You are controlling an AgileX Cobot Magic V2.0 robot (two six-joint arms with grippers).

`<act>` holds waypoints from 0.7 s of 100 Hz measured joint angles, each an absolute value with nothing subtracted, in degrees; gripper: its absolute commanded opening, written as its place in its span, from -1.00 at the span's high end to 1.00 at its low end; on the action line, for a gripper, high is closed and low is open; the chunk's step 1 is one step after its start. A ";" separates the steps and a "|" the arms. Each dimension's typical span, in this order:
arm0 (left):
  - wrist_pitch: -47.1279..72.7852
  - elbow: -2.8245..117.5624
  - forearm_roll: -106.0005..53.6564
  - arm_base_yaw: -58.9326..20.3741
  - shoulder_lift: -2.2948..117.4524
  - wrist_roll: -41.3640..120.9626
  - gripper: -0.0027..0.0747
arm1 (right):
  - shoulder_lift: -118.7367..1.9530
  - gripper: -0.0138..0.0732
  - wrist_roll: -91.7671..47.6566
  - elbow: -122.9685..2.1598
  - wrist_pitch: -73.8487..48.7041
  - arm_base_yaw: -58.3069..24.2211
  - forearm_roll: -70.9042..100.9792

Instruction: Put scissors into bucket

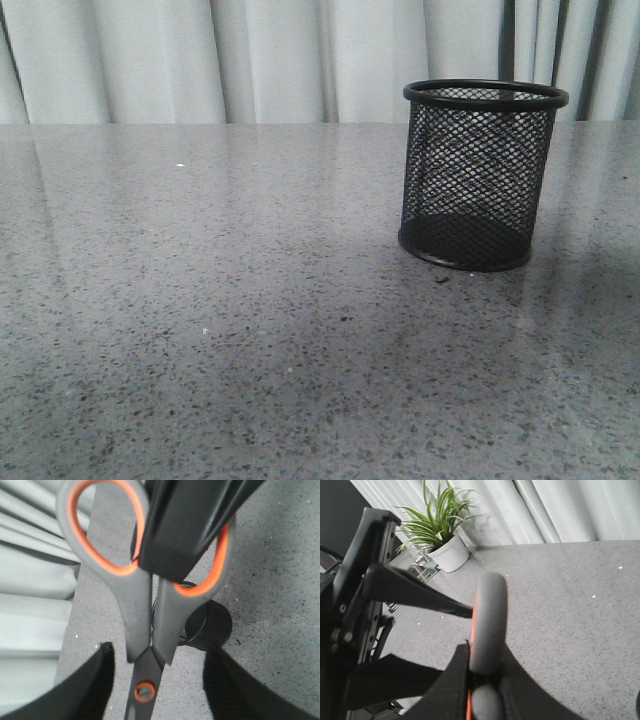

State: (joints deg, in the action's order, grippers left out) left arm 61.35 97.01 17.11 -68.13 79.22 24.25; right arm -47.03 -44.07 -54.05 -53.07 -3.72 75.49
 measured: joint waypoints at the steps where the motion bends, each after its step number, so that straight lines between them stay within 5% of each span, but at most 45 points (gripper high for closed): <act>1: 61.50 97.11 17.11 -67.86 79.22 24.01 -0.21 | -47.03 0.81 -44.07 -54.05 -53.07 -3.72 75.48; 38: 69.25 103.74 17.38 -47.38 77.94 14.88 -0.21 | -47.40 0.79 -39.54 -55.26 -47.54 -3.72 64.35; 70: 70.38 105.14 7.16 -23.85 67.12 14.53 -0.21 | -54.81 0.79 -24.77 -69.85 -55.28 -3.72 41.07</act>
State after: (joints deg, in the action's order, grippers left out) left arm 70.38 105.14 7.16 -23.85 67.12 14.53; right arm -54.81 -24.77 -69.85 -55.28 -3.72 41.07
